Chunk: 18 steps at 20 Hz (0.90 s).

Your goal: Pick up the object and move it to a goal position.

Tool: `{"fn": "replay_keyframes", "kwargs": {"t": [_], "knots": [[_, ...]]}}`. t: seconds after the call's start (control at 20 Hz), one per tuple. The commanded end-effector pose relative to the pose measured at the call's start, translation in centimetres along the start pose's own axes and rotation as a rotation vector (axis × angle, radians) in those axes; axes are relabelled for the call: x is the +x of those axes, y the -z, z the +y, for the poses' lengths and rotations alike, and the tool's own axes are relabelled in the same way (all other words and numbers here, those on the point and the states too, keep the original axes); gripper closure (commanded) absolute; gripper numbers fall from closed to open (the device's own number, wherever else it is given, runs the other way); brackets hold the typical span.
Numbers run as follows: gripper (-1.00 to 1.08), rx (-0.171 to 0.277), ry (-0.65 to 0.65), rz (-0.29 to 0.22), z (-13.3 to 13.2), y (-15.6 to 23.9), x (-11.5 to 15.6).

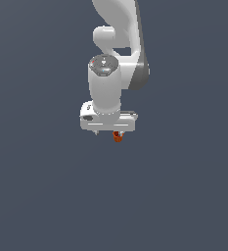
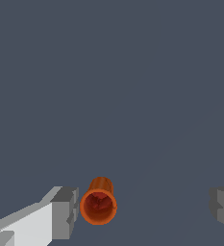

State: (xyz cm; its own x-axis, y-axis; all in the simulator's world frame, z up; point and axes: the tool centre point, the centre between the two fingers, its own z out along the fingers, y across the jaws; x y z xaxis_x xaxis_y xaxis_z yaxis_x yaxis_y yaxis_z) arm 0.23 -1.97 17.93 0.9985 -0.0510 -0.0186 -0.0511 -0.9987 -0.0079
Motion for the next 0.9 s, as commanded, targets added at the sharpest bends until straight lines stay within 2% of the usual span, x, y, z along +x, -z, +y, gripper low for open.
{"fn": "replay_keyframes", "kwargs": {"t": [0.0, 0.15, 0.5, 0.85], "knots": [[-0.92, 0.0, 0.0, 0.0, 0.0, 0.0, 0.0], [-0.92, -0.002, -0.007, 0.002, 0.6, 0.0, 0.1], [-0.92, -0.018, -0.049, 0.013, 4.1, 0.3, 0.3], [-0.92, -0.017, -0.051, 0.013, 4.0, 0.2, 0.3]]}}
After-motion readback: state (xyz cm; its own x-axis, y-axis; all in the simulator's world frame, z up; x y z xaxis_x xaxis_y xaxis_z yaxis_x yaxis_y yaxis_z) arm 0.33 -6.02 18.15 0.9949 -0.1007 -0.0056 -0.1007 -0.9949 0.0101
